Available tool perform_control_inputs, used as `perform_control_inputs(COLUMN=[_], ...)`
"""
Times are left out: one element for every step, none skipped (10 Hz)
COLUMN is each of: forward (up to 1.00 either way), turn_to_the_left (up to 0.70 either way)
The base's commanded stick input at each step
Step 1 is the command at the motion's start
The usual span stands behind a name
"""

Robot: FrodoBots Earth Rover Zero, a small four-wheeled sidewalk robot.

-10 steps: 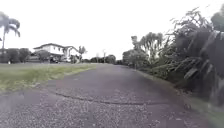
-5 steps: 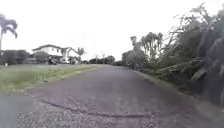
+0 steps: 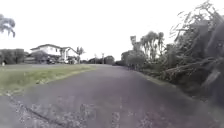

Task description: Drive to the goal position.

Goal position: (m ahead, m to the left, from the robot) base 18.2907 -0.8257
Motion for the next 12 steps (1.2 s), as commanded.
perform_control_inputs(forward=[0.7,0.7,0.7,0.7,0.7,0.7,0.7,0.7,0.7,0.7,0.7,0.7], turn_to_the_left=[0.0,0.0,0.0,0.0,0.0,0.0,0.0,0.0,0.0,0.0,0.0,0.0])
